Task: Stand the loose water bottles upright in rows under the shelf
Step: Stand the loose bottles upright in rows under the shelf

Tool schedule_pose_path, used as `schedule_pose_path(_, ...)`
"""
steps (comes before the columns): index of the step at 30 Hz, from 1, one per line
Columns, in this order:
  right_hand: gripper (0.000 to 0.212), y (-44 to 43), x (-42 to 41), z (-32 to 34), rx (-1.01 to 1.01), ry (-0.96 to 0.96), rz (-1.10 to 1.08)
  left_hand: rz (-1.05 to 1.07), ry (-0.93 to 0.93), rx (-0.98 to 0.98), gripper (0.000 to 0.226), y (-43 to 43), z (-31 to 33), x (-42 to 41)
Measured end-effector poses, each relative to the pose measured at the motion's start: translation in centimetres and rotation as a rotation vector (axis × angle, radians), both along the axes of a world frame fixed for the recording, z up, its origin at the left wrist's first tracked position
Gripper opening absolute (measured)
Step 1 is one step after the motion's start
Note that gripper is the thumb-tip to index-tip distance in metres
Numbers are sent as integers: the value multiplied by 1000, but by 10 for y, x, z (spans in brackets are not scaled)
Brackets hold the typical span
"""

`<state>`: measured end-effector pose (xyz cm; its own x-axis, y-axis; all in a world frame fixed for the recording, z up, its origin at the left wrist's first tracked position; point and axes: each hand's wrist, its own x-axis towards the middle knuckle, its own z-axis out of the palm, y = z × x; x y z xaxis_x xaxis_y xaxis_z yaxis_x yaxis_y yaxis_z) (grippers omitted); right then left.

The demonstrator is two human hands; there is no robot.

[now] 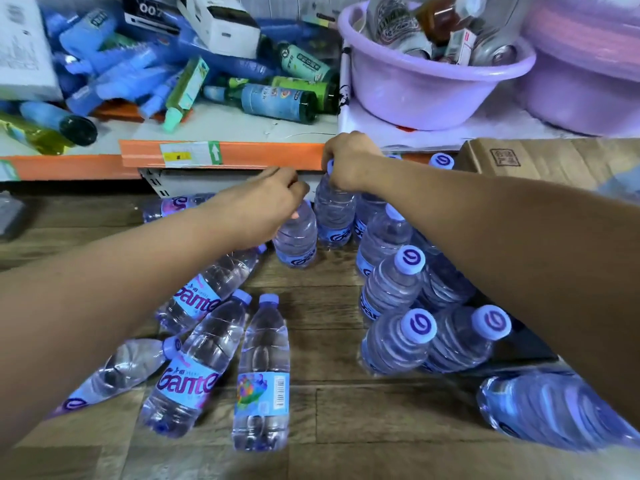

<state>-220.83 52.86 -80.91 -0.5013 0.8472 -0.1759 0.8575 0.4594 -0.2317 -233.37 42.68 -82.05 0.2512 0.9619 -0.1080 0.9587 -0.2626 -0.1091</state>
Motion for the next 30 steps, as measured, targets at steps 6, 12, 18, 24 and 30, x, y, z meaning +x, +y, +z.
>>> schedule_pose_path(6,37,3,9,8,24,3,69,-94,86,-82,37,13,1,23)
schedule_pose_path(12,35,7,13,5,6,31,94,-72,-94,-66,35,21,-3,43)
schedule_pose_path(18,39,12,22,6,-28,49,118,-23,-278,-48,37,28,-7,55)
schedule_pose_path(24,42,14,21,4,-27,60,114,119,-361,-64,66,20,-12,55)
schedule_pose_path(30,64,-19,15,5,15,4,202,270,-304,-126,82,-21,-15,9)
